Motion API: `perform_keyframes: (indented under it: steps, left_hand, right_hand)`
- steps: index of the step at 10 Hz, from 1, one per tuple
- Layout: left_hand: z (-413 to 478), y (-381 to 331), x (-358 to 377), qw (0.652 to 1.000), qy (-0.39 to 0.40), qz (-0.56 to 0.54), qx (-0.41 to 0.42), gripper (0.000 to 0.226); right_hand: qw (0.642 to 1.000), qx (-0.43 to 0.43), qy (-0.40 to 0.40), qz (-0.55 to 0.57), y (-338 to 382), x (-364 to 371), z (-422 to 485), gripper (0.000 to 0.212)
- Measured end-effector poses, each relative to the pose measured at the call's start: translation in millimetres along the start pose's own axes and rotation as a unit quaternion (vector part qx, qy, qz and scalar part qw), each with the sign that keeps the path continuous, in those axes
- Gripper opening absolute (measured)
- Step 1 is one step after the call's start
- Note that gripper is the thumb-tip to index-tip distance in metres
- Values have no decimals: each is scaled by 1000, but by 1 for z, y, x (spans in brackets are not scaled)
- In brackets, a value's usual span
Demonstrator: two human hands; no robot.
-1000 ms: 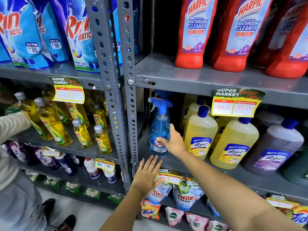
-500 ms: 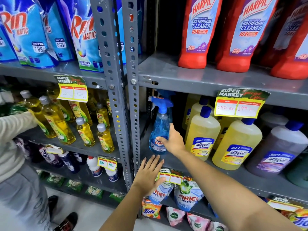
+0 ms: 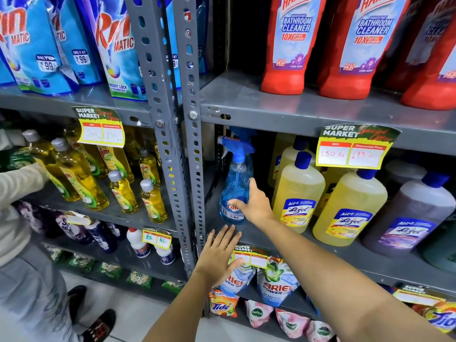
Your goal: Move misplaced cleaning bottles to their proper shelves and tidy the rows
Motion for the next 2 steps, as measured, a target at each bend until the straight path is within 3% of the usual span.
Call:
perform_keyframes:
  steps: [1, 2]
  left_hand:
    - [0, 3, 0, 1000, -7, -7, 11, 67]
    - [1, 2, -11, 998, -7, -53, 19, 66]
  right_hand:
    - [1000, 0, 18, 16, -1, 4, 1, 68]
    - [997, 8, 35, 72, -6, 3, 1, 89]
Point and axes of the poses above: each hand's wrist, its own z-axis towards the middle knuckle, its own x-axis out of the palm, y = z × x, the point moved 10 cm from there along z, towards the middle knuckle, and after that the axes turned 5 degrees about x, right-handed, at the moved point
